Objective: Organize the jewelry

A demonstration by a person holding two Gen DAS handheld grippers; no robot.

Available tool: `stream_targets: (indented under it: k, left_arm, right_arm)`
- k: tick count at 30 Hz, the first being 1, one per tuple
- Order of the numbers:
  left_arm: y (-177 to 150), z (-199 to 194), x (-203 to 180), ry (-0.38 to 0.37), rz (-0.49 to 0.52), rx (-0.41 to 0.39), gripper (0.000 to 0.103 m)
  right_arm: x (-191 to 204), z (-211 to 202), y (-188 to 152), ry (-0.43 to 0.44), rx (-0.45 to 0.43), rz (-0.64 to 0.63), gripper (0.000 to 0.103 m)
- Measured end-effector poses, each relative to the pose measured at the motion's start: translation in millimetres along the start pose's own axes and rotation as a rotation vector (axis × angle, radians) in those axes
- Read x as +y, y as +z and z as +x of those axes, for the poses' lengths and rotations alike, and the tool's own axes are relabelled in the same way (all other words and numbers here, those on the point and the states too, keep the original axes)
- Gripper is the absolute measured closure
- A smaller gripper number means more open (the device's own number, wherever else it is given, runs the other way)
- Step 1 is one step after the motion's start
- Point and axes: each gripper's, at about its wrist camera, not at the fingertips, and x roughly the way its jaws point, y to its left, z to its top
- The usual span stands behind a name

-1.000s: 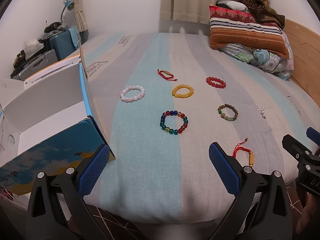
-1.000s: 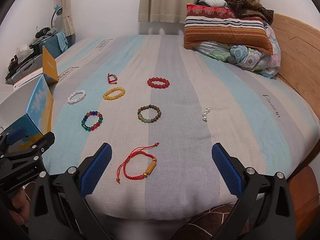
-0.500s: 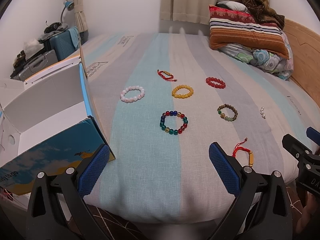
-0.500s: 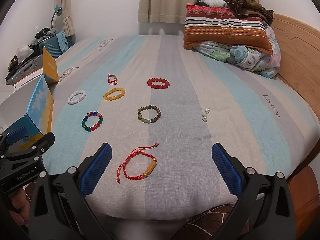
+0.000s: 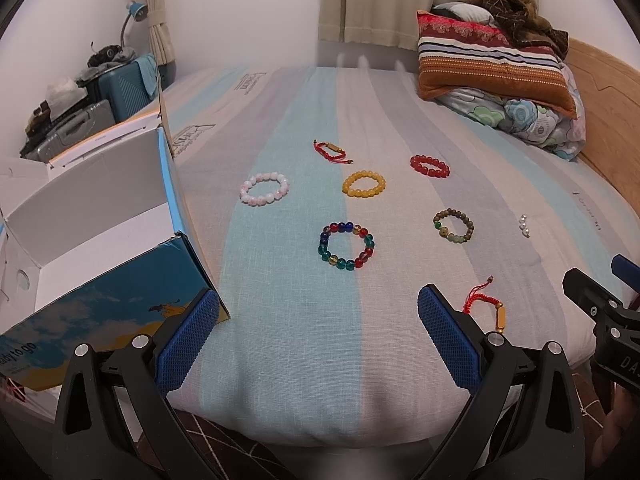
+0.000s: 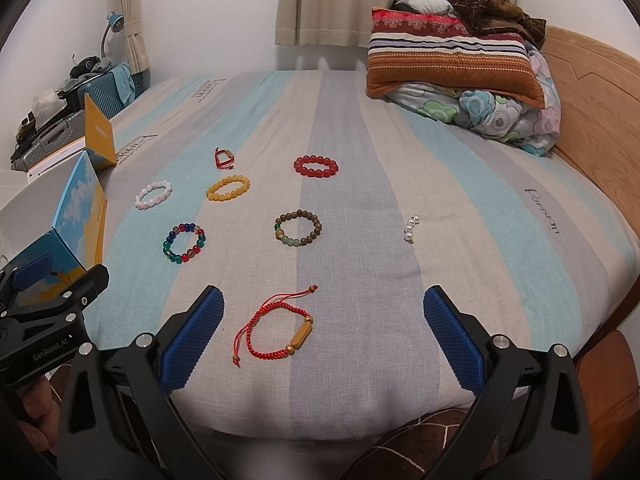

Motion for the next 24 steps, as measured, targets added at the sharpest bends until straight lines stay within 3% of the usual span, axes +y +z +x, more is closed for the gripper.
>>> stream_targets:
  k: [24]
  left_arm:
    - [2.5, -2.7, -0.1, -0.005, -0.001, 0.0, 0.006]
  right_arm:
    - [-0.8, -1.0, 0.0, 0.002, -0.003, 0.0, 0.007]
